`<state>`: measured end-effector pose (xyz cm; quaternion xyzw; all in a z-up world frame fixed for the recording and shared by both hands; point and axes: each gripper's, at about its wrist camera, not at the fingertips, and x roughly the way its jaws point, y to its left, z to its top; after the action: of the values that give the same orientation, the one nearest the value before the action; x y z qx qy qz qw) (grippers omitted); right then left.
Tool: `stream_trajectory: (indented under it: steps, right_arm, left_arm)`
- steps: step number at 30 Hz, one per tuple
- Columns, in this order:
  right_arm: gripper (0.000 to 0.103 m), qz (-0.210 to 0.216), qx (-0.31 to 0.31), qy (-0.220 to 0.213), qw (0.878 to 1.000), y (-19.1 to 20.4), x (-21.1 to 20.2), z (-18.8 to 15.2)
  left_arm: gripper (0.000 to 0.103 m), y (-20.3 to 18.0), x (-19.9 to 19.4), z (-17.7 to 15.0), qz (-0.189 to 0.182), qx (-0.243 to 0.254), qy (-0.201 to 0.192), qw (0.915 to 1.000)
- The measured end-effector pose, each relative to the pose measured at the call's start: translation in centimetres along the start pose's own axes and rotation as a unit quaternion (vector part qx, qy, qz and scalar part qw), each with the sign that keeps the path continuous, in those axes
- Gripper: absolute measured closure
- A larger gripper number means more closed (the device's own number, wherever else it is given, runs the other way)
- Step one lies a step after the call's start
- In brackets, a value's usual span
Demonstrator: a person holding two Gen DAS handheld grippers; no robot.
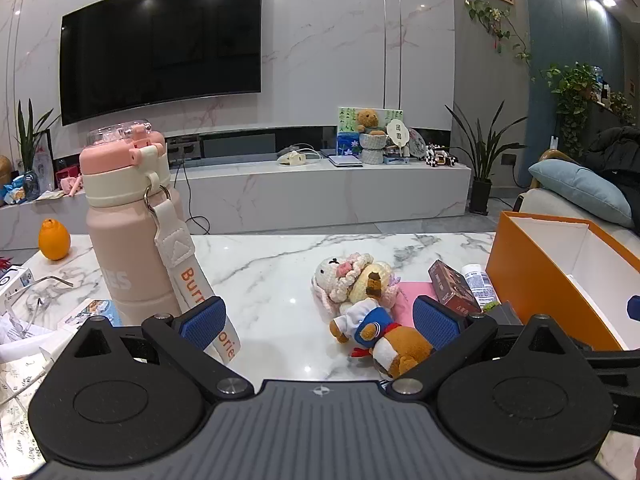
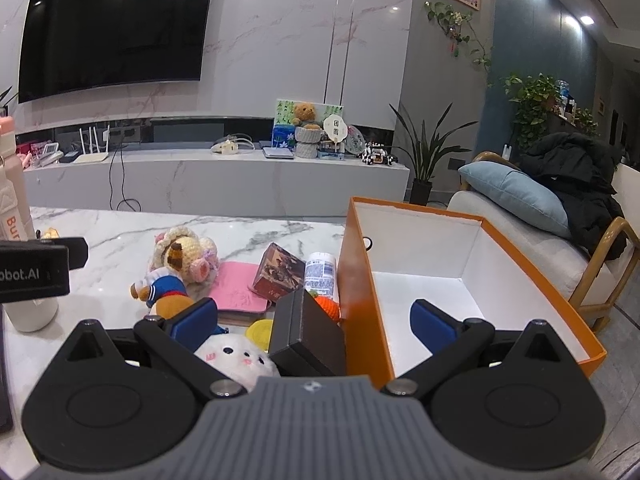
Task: Organize objects
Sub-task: 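Grasp the plush duck in blue sailor outfit with the right gripper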
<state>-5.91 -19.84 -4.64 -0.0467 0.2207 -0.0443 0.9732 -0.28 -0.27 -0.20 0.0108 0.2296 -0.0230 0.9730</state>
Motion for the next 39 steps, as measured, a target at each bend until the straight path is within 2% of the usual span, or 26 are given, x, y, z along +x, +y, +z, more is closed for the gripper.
stream_trajectory:
  steps: [7,15,17,19,22,25,28,32,36,39]
  right_arm:
    - [0.001,0.005,-0.010,0.003,1.000,0.2,0.1,-0.2]
    - [0.001,0.036,-0.022,0.001,0.999,0.5,0.2,-0.4]
    - [0.001,0.073,-0.017,-0.002,0.997,0.0,0.3,-0.2]
    - [0.001,0.133,-0.006,0.008,0.991,-0.8,0.8,0.1]
    - [0.001,0.171,0.014,0.028,0.985,-1.1,2.1,1.5]
    - [0.001,0.234,-0.006,0.062,0.970,0.0,4.1,3.4]
    - [0.001,0.286,-0.062,0.111,0.950,2.5,7.1,4.7]
    - [0.001,0.274,-0.147,0.179,0.933,6.7,12.0,5.1]
    - [0.001,0.284,-0.207,0.233,0.907,9.2,15.1,4.3]
    - [0.001,0.271,-0.229,0.247,0.902,10.5,16.6,3.8]
  left_arm:
    - [0.000,0.0,0.1,0.1,0.002,0.009,0.001,1.0000]
    - [0.000,0.3,0.4,0.3,0.008,0.011,0.011,0.9998]
    - [0.000,0.9,0.6,0.5,0.011,0.001,0.014,0.9998]
    - [0.000,1.7,0.8,0.7,0.012,-0.010,0.017,0.9997]
    - [0.000,3.1,1.1,1.1,0.015,-0.025,0.018,0.9994]
    - [0.000,4.7,1.5,1.4,0.023,-0.042,0.022,0.9986]
    - [0.000,6.2,1.6,1.7,0.025,-0.060,0.026,0.9976]
    - [0.000,7.6,1.3,1.9,0.023,-0.081,0.025,0.9962]
    - [0.000,8.0,1.1,2.2,0.017,-0.084,0.020,0.9961]
    - [0.000,8.0,1.2,2.1,0.015,-0.080,0.022,0.9964]
